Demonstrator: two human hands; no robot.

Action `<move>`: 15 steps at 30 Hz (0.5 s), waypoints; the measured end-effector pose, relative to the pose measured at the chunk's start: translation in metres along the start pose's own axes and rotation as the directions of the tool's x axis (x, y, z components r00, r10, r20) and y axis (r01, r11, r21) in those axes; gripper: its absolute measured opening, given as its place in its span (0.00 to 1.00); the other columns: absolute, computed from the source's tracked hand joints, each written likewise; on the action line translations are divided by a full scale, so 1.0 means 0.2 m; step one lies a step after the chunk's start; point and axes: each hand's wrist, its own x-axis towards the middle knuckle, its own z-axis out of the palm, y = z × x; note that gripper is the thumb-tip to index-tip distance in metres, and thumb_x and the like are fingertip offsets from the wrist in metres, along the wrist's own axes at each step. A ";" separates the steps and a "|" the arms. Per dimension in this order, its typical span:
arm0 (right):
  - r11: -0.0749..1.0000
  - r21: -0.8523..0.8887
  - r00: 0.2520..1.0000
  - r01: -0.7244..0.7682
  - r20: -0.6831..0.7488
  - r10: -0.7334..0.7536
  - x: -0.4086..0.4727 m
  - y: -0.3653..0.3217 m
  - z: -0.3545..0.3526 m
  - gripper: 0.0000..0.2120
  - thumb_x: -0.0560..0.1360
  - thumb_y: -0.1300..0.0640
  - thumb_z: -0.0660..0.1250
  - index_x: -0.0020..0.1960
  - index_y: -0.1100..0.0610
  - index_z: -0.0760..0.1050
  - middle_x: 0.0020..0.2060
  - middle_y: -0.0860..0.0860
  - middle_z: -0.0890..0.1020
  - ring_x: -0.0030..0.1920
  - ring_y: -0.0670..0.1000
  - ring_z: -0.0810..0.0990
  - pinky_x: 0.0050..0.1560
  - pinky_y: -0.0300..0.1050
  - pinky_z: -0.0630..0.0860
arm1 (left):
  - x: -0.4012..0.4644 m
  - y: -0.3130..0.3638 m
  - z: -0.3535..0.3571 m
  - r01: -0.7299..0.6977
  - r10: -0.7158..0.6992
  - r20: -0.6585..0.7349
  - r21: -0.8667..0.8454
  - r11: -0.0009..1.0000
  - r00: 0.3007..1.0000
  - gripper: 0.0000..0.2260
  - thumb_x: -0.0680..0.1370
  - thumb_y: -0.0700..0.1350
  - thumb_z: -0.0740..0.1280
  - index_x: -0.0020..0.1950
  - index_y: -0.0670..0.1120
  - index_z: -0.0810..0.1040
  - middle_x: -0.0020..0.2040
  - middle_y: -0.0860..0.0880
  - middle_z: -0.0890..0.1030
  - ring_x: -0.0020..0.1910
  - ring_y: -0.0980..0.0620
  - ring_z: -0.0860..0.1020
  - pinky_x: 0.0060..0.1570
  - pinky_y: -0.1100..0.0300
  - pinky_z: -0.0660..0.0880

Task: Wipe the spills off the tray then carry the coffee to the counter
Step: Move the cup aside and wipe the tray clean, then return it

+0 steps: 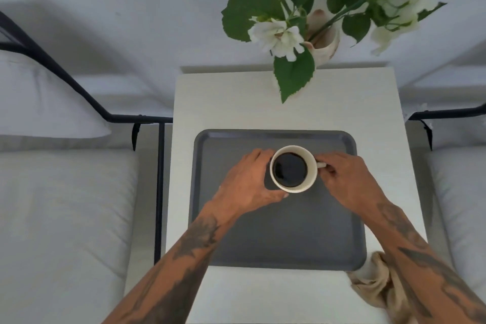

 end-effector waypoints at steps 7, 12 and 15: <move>0.991 0.123 0.999 -0.048 0.009 0.047 0.03 -0.13 -0.01 0.14 0.76 0.64 0.64 0.54 0.52 0.83 0.43 0.48 0.85 0.42 0.50 0.80 0.45 0.37 0.72 | -0.03 -0.10 -0.11 -0.014 0.010 -0.058 -0.081 0.997 0.998 0.34 0.67 0.59 0.76 0.70 0.55 0.69 0.65 0.56 0.74 0.63 0.55 0.72 0.61 0.53 0.74; 0.991 0.118 0.998 0.069 -0.011 -0.068 0.11 -0.32 0.05 0.13 0.75 0.63 0.66 0.55 0.52 0.83 0.44 0.49 0.85 0.44 0.50 0.81 0.49 0.42 0.76 | -0.09 -0.23 -0.30 -0.023 0.010 -0.101 -0.121 0.992 0.995 0.35 0.66 0.58 0.76 0.71 0.58 0.68 0.65 0.60 0.73 0.64 0.60 0.71 0.61 0.60 0.72; 0.990 0.089 0.993 0.111 0.017 -0.113 0.19 -0.41 0.13 0.08 0.75 0.61 0.65 0.49 0.57 0.83 0.41 0.53 0.85 0.41 0.53 0.79 0.47 0.48 0.75 | -0.11 -0.33 -0.38 -0.026 0.012 -0.121 -0.121 0.992 0.993 0.35 0.66 0.56 0.78 0.70 0.58 0.69 0.63 0.62 0.73 0.60 0.64 0.72 0.53 0.69 0.70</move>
